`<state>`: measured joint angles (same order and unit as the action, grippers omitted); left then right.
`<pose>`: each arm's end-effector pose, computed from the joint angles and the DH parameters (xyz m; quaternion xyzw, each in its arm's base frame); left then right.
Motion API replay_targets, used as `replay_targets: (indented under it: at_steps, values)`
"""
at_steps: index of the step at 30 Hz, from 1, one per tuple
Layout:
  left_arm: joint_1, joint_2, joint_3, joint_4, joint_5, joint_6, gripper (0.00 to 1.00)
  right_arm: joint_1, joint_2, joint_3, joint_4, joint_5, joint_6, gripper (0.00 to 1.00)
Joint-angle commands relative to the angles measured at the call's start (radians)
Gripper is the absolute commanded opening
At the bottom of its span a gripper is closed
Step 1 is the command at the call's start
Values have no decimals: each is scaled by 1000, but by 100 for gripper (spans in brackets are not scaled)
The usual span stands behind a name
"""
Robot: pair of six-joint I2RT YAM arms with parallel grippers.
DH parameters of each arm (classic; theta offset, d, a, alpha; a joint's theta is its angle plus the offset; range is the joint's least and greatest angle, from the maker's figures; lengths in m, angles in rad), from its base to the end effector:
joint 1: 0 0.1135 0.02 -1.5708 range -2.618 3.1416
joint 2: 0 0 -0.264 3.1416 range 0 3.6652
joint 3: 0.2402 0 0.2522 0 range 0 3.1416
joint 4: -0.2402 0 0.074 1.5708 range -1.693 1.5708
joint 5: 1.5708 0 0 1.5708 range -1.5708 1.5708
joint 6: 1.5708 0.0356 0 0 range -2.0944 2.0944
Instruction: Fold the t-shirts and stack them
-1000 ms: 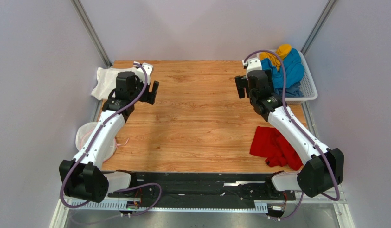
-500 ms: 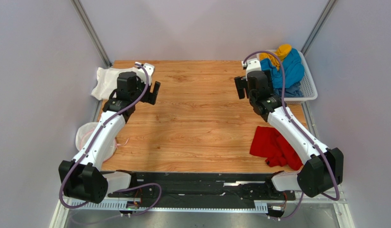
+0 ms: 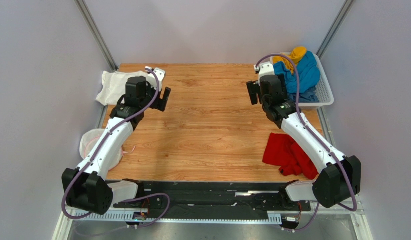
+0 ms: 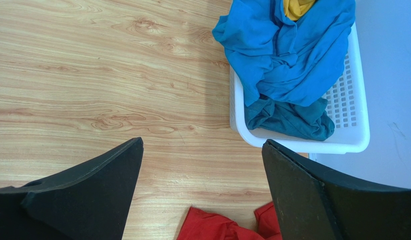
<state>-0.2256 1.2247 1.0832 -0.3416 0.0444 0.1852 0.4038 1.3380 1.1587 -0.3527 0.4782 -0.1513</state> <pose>0.2710 -0.0638 0.3358 0.1857 0.8352 -0.0294 0.5168 0.2840 0.1035 0.3322 -0.1180 0.8434 -0.1432 0.5043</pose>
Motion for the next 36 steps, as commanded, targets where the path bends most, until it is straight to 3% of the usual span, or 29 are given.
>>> replay_targets:
  at_steps: [1,36]
  values:
    - [-20,-19,-11,42,5,20,88,6,-22,-2,50,-1,-8,95]
    - [-61,-33,-55,76,-26,40,88,6,-20,-10,55,-6,-10,92]
